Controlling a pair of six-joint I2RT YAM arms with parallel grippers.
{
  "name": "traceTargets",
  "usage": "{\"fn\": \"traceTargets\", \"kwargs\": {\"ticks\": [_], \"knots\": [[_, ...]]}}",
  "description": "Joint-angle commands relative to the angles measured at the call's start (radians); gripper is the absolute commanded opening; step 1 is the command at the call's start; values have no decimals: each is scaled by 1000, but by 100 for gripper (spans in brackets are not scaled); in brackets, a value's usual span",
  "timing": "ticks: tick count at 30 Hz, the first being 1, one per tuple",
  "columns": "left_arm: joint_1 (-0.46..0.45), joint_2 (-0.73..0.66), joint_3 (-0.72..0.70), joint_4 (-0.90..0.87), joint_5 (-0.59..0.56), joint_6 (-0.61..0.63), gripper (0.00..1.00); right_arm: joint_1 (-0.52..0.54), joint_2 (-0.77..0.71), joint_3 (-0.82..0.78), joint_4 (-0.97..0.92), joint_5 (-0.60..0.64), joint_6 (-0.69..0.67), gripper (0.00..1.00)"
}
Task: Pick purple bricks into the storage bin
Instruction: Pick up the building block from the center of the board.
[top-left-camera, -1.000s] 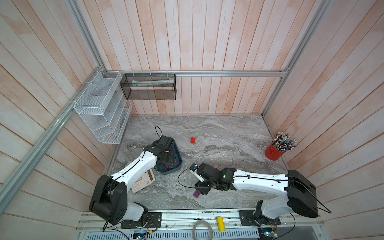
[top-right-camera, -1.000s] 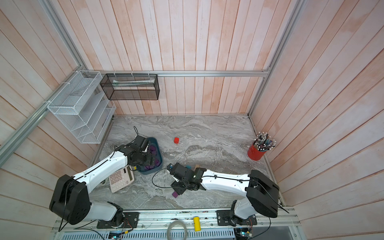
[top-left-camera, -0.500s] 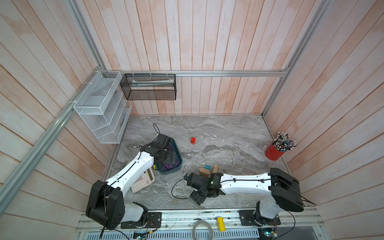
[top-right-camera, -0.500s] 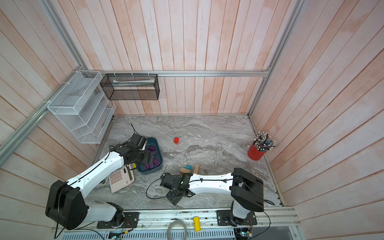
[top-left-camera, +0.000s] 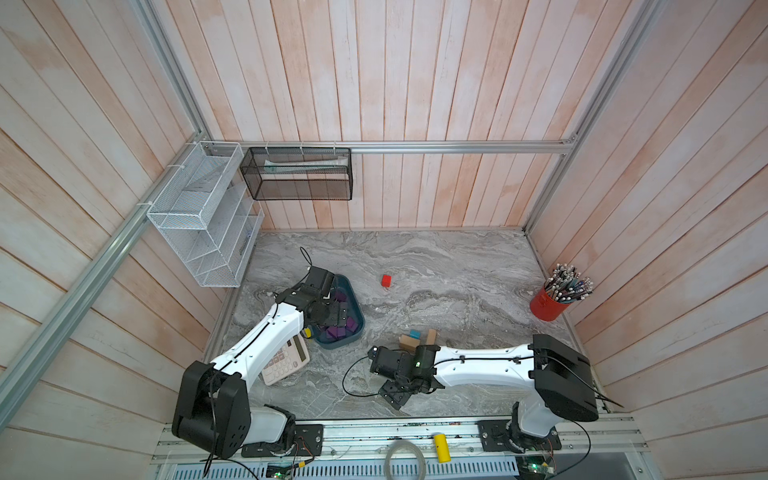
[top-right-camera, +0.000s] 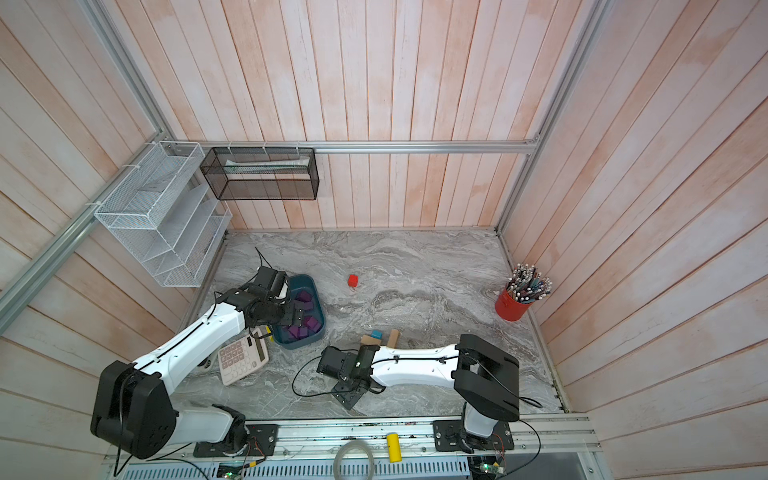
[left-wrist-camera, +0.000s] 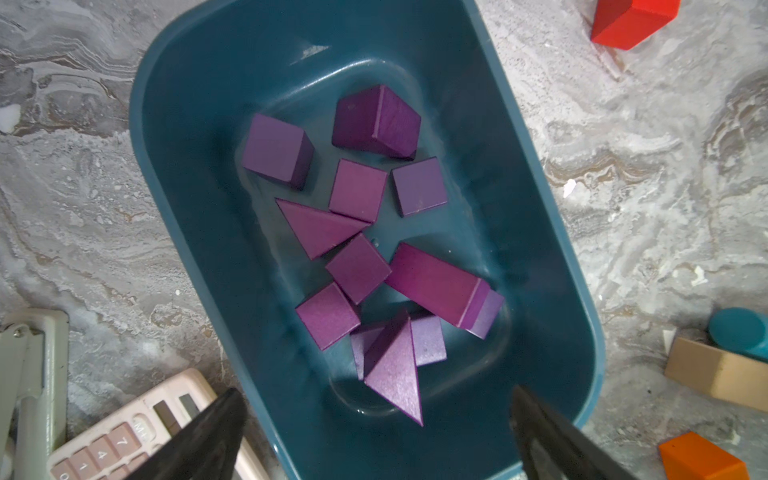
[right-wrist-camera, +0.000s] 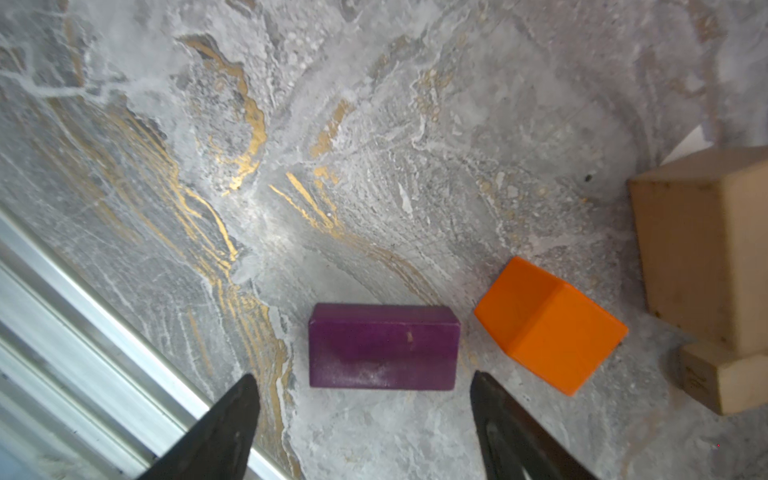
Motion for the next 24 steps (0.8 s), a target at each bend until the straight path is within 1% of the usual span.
{"fn": "traceTargets", "kwargs": {"ticks": [1, 9, 24], "knots": [[6, -18, -18, 32, 30, 4, 100, -4, 7, 16, -35, 26, 13, 85], [6, -13, -21, 36, 35, 3, 100, -25, 17, 14, -17, 20, 7, 85], [9, -7, -24, 37, 37, 5, 100, -45, 54, 13, 5, 4, 1, 82]]}}
